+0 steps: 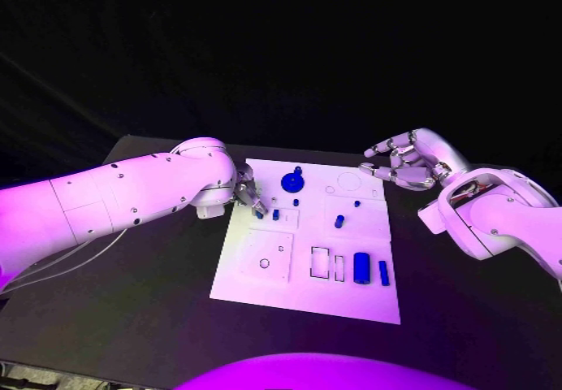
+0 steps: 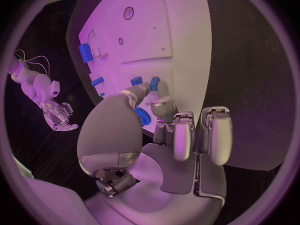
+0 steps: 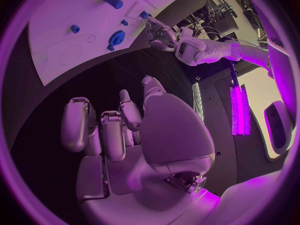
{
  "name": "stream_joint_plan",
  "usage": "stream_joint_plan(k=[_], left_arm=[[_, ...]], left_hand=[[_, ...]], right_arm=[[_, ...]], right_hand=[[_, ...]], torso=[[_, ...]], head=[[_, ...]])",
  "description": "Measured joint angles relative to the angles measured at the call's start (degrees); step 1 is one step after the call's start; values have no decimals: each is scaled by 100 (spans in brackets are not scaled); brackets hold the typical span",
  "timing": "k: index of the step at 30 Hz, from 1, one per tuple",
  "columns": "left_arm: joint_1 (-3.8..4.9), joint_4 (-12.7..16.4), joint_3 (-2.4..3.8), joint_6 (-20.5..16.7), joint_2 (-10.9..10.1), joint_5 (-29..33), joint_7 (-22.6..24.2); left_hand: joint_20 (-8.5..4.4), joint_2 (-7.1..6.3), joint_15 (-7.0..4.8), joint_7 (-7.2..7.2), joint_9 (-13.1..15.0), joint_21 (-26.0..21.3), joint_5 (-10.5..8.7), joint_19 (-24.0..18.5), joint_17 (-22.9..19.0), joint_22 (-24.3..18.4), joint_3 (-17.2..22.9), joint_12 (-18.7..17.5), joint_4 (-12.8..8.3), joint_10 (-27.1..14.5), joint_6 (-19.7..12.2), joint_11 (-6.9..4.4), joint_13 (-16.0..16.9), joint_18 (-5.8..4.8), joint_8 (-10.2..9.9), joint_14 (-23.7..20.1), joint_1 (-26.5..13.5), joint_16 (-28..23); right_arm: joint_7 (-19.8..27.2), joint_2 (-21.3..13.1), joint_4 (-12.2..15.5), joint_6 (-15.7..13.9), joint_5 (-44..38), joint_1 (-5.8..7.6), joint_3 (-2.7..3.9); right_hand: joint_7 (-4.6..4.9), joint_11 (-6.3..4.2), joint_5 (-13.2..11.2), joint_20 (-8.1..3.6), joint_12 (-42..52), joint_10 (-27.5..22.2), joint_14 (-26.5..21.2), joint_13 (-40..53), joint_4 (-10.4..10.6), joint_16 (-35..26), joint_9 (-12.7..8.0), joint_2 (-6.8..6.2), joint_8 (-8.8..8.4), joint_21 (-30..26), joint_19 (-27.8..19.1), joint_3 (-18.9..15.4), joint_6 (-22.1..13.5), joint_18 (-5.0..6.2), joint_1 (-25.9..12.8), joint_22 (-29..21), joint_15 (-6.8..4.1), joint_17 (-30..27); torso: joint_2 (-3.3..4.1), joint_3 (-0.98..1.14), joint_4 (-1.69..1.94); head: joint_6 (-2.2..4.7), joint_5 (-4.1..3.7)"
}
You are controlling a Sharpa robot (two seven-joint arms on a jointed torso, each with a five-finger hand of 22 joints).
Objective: Assemble the parts on the task board
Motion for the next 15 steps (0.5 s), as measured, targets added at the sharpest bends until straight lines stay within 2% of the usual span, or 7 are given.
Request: stream_joint_plan(k=[8,15], left_arm=[[-7,-11,-7,33,13,1,-2],[-7,-18,-7,37,14,3,-2]], left_hand=[[0,26,0,7,-39,0,2,0,0,0,-674,32,260,0,93,0,26,0,-25,0,-248,0],[0,78,0,29,-58,0,-20,0,-1,0,-1246,56,433,20,113,21,36,0,-51,0,-299,0]], right_arm=[[0,0,3,0,0,0,0],[0,-4,8,0,0,0,0]], right_hand=[[0,0,0,0,0,0,0,0,0,0,0,0,0,0,0,0,0,0,0,0,0,-1],[0,0,0,0,0,0,0,0,0,0,0,0,0,0,0,0,0,0,0,-1,0,-1]], torso=[[-1,-2,2],[-3,-2,3]], head=[[-2,-6],[-2,-8]])
